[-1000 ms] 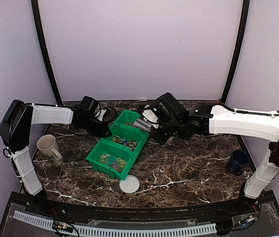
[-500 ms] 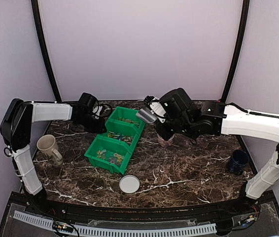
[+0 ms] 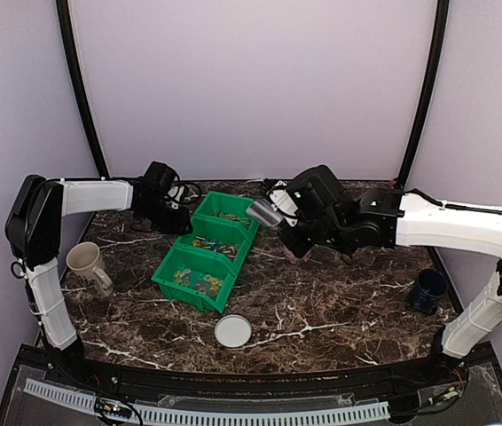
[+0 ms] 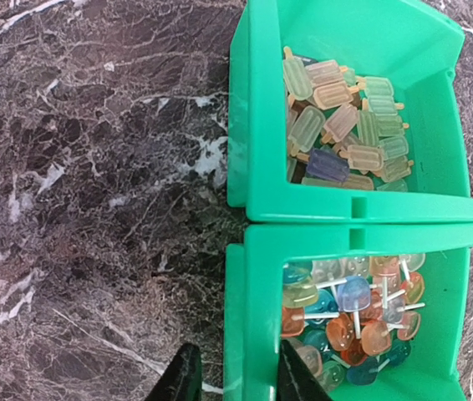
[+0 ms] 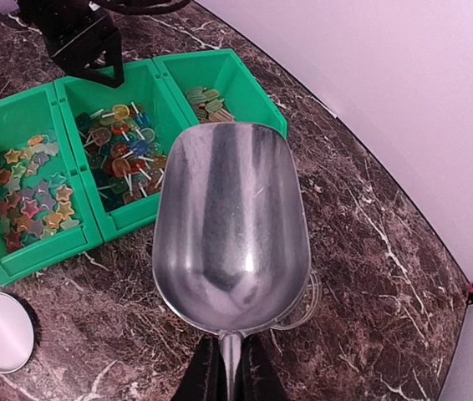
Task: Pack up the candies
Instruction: Scoop the fake candies from the plate.
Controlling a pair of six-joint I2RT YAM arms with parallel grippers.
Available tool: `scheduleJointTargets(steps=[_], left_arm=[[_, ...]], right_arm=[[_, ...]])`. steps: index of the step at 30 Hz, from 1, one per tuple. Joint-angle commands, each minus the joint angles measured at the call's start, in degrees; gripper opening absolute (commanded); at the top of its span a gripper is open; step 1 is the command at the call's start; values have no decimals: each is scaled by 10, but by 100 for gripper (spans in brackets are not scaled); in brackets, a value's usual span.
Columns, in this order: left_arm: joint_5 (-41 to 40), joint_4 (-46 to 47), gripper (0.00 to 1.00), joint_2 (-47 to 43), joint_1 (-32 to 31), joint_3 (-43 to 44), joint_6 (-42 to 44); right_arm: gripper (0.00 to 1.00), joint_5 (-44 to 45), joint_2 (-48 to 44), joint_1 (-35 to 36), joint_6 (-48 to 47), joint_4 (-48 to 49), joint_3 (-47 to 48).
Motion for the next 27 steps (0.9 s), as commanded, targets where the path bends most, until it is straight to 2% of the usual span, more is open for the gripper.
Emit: scheduleJointTargets(steps=[1, 7, 9, 13, 17, 23, 25, 27], left_arm=[[-7, -23, 31, 15, 0, 15, 10], [-8, -28, 32, 30, 1, 18, 12], [-5, -28, 29, 33, 1, 18, 12], [3, -26, 18, 37, 1, 18, 10], [9, -25, 0, 38, 1, 18, 6], [18, -20, 0, 25, 9, 12, -5], [52, 6, 0, 9, 21, -5, -16], [129, 83, 0, -17, 36, -37, -32]], right_arm=[[0, 7, -9, 4, 10, 29, -8], [0, 8, -10, 4, 11, 36, -15], [0, 7, -9, 4, 13, 37, -18], [0, 8, -10, 4, 15, 40, -24], [0, 10, -17, 4, 18, 42, -30], [0, 13, -23, 4, 22, 41, -33], [0, 15, -26, 4, 24, 41, -33], [0, 14, -34, 4, 27, 42, -33]])
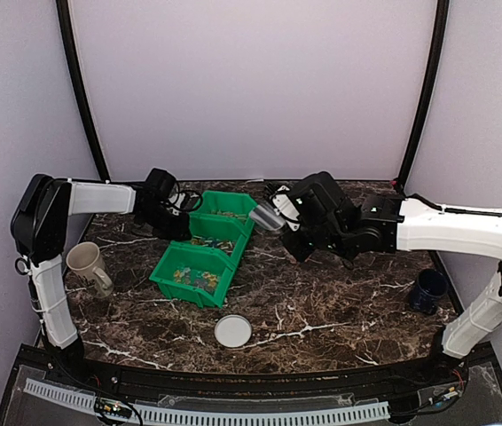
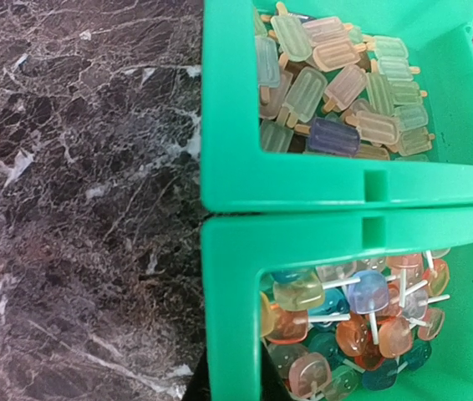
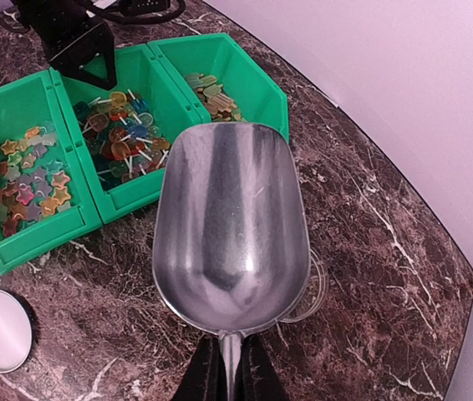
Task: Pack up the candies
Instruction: Scoop the fake candies from the plate.
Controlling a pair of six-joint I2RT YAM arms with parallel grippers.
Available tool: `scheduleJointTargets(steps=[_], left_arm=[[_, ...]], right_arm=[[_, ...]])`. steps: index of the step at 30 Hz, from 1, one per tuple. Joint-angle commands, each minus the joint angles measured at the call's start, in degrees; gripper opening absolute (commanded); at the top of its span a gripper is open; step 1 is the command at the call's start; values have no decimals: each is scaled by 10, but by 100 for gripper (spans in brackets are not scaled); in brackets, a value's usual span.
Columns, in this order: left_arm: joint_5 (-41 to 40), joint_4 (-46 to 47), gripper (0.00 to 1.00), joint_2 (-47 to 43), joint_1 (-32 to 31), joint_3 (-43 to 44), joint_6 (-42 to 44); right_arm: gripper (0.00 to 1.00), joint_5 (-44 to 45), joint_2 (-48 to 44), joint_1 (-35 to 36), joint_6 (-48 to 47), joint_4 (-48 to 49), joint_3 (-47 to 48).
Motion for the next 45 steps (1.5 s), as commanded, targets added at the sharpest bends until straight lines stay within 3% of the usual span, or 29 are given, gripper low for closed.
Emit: scheduleJointTargets(steps=[1, 3, 6, 11, 18, 24, 26, 30, 38, 45], left_arm=[[160, 126, 0, -70, 36, -69, -57], [262, 233, 0, -89, 41, -108, -98], [353, 301, 0, -86, 42, -126, -150], [389, 345, 0, -88, 41, -139, -165], [407, 375, 0, -93, 41, -150, -176], [491, 532, 0, -62, 41, -183, -298], [475, 472, 0, -59, 42, -167, -276], [391, 306, 0, -68, 35, -126, -154], [230, 163, 0, -78, 21, -79, -59], [180, 124, 0, -81, -8, -62, -16]], right_arm=[[0, 13, -36, 4, 13, 30, -5], [0, 12, -56, 4, 16, 47, -16], [0, 0, -95, 2, 17, 89, -34], [0, -14, -109, 0, 17, 93, -30], [0, -43, -39, -1, 9, 26, 28], [0, -42, -18, 1, -4, -11, 75], [0, -43, -25, 1, -5, 0, 67], [0, -46, -28, 1, -2, 5, 59], [0, -85, 5, 1, -19, -57, 94], [0, -79, 90, 1, -35, -159, 163]])
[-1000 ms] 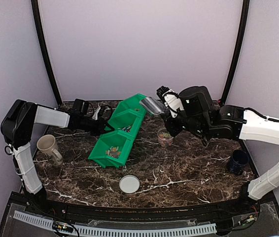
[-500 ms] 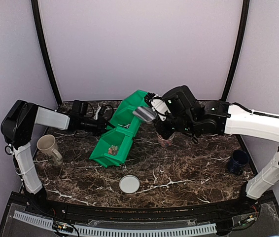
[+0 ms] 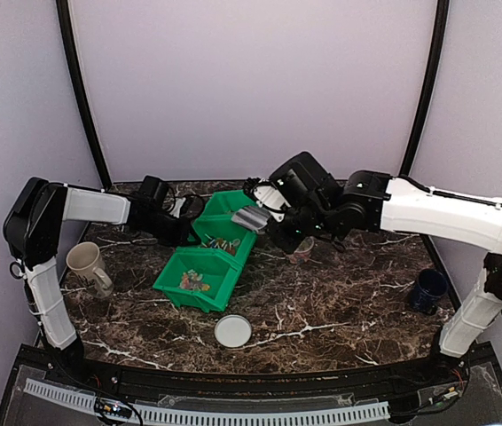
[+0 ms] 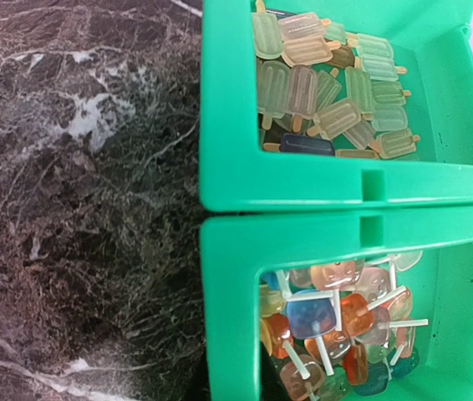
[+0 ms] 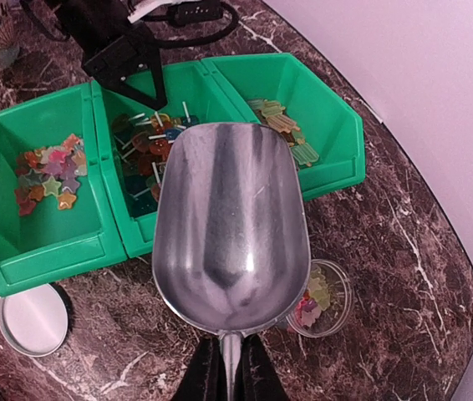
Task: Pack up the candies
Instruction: Scoop the fake candies from the plate.
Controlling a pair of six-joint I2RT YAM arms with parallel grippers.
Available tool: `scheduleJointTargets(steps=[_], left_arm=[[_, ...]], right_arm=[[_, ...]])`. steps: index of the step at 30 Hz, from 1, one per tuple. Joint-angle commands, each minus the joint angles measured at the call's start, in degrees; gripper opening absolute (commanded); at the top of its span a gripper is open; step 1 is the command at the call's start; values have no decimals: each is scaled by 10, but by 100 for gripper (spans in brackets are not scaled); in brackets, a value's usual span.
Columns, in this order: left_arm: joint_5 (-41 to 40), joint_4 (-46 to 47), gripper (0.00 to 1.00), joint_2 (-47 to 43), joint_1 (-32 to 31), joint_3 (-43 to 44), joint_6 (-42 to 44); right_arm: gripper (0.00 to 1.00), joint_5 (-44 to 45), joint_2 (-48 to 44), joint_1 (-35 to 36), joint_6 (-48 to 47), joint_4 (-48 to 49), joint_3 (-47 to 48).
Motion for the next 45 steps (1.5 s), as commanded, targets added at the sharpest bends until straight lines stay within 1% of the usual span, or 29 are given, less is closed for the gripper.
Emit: scheduleJointTargets(steps=[1, 4, 9, 13, 24, 30, 37, 43, 45], left_arm=[[-11, -20, 0, -42, -26, 43, 43], [-26, -29, 0, -45, -32, 47, 49], [-78, -54, 0, -50, -39, 58, 59], [-105, -73, 0, -54, -43, 72, 67], [-145, -99, 0, -68, -55, 90, 87], [-152, -97, 0, -79, -61, 88, 91], [-141, -75, 0, -95, -64, 74, 94], [-121, -47, 0, -114, -67, 60, 96], [-117, -43, 0, -117, -69, 58, 96]], right_arm=[[0, -5, 53, 2, -17, -77, 51], [0, -1, 80, 1, -24, -107, 74], [0, -10, 120, 2, -33, -145, 115], [0, -3, 161, 2, -41, -170, 145], [0, -19, 265, 2, -74, -224, 265], [0, -22, 318, 2, -90, -256, 322], [0, -42, 378, 2, -113, -282, 394], [0, -85, 418, 0, -133, -265, 409], [0, -105, 426, -2, -141, -245, 402]])
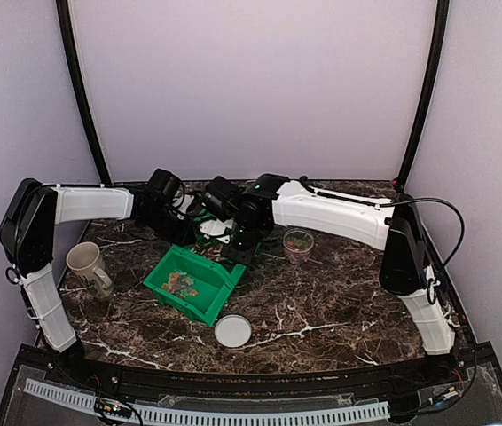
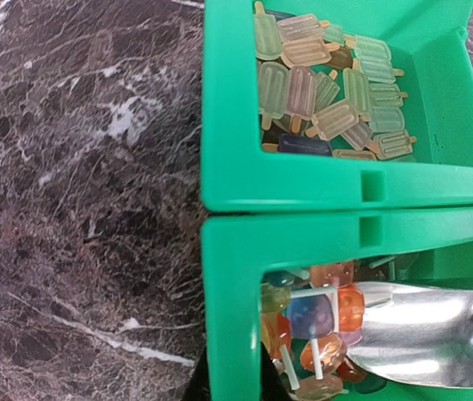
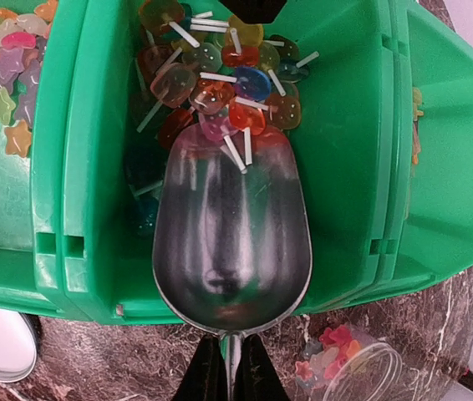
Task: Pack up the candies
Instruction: Scoop the fake candies from the plate.
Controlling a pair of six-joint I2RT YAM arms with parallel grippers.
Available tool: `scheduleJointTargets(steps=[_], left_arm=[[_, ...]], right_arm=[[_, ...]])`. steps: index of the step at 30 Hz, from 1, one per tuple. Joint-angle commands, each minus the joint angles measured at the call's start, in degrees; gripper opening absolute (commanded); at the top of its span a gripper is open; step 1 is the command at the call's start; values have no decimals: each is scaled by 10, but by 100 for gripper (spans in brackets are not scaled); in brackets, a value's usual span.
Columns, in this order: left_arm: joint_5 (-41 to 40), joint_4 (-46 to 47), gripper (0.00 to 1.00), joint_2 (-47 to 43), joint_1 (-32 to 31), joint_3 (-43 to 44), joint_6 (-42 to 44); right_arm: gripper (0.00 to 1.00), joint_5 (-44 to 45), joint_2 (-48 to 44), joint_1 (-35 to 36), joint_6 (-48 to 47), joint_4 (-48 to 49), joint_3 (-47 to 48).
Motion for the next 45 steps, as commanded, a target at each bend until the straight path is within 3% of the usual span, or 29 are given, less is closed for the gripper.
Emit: scheduleJointTargets(steps=[1, 8, 23, 45], left_arm=[[71, 86, 0, -82, -5, 9, -13], [78, 88, 0, -87, -6, 5, -18], [30, 65, 0, -84, -6, 6, -35], [10, 40, 0, -60, -1, 14, -39]], right_arm=[[0, -62, 37, -3, -26, 16, -8], [0, -85, 40, -22, 15, 156, -76], [0, -56, -79, -38, 83, 508, -366], [0, -36, -179, -40, 94, 612, -487]])
